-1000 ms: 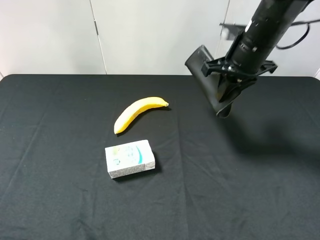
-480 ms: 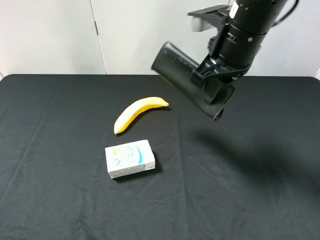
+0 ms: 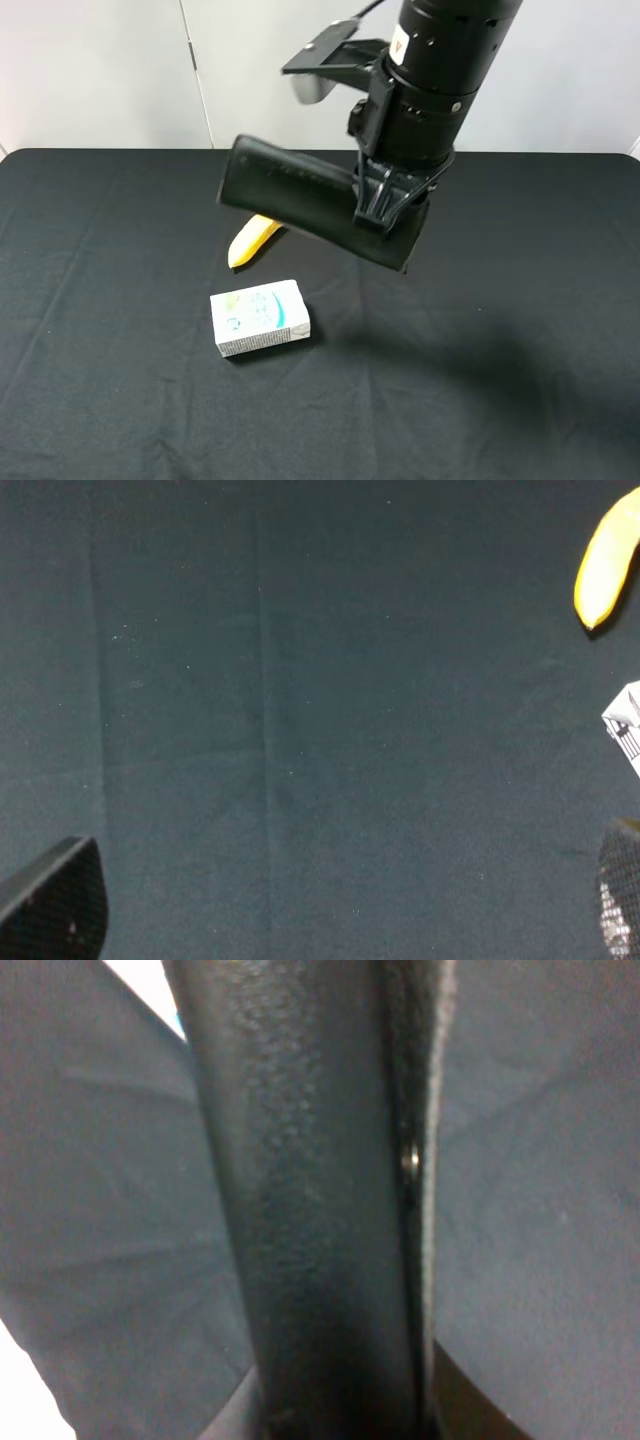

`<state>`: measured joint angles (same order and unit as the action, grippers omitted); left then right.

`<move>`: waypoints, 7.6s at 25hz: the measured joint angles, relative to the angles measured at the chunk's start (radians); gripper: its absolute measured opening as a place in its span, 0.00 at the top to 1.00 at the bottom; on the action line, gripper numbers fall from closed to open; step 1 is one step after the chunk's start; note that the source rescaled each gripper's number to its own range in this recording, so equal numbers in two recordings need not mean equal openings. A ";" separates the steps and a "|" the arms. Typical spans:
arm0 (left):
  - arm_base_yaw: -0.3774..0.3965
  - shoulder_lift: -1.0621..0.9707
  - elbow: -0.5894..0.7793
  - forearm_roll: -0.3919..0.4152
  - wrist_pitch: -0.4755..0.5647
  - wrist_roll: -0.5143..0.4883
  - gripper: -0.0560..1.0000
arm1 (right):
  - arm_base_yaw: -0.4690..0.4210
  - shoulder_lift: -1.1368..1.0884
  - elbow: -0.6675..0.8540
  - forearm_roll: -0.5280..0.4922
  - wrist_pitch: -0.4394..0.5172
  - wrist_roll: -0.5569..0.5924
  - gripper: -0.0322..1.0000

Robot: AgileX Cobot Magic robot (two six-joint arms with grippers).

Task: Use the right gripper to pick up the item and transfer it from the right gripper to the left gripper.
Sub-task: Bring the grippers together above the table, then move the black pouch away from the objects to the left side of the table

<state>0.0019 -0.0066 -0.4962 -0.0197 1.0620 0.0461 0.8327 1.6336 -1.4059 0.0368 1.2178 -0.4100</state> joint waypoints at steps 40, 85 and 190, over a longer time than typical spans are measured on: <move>-0.716 0.813 -0.387 -0.180 -0.079 0.328 0.04 | 0.035 -0.002 -0.001 0.026 -0.001 -0.427 0.95; -0.717 1.128 -0.395 -0.521 -0.368 0.692 0.73 | 0.035 -0.070 -0.001 0.152 -0.041 -0.615 0.97; -0.717 1.129 -0.395 -0.527 -0.372 0.693 0.94 | -0.177 -1.520 0.909 -0.051 -0.199 0.401 0.00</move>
<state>-0.7153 1.1228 -0.8913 -0.5466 0.6899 0.7389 0.6553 0.1134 -0.4966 -0.0143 1.0190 -0.0085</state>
